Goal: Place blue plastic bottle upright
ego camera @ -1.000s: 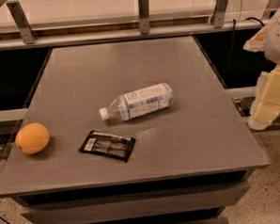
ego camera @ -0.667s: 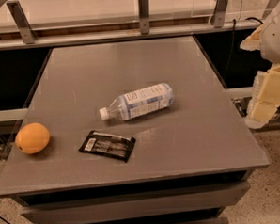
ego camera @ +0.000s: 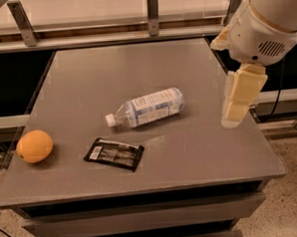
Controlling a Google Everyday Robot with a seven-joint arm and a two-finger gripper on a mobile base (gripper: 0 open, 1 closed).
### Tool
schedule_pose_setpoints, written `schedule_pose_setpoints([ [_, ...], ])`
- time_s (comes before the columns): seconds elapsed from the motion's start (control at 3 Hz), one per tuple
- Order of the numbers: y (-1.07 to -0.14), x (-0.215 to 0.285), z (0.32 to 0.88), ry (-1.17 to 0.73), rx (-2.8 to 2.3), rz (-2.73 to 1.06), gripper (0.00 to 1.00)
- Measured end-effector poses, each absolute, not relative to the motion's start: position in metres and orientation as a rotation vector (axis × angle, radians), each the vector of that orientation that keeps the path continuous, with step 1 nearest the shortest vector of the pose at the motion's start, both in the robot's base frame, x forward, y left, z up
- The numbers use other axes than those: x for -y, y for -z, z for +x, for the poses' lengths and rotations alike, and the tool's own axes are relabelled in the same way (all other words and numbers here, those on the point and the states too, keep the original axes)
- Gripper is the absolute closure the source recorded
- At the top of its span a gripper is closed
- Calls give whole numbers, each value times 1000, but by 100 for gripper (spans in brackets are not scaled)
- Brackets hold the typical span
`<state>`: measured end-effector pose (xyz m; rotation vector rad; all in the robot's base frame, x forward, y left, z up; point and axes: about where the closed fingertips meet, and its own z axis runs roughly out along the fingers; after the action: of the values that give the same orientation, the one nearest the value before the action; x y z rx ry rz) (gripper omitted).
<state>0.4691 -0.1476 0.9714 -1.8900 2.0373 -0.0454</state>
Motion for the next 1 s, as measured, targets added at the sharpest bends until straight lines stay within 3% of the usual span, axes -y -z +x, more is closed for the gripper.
schedule_pose_setpoints([
  [0.33,-967,110,481,7,-1956,-1968,0],
  [0.67,-942,41,503,-129,-1874,-2067,0],
  [1.0,-942,41,503,-129,-1874,-2067,0],
])
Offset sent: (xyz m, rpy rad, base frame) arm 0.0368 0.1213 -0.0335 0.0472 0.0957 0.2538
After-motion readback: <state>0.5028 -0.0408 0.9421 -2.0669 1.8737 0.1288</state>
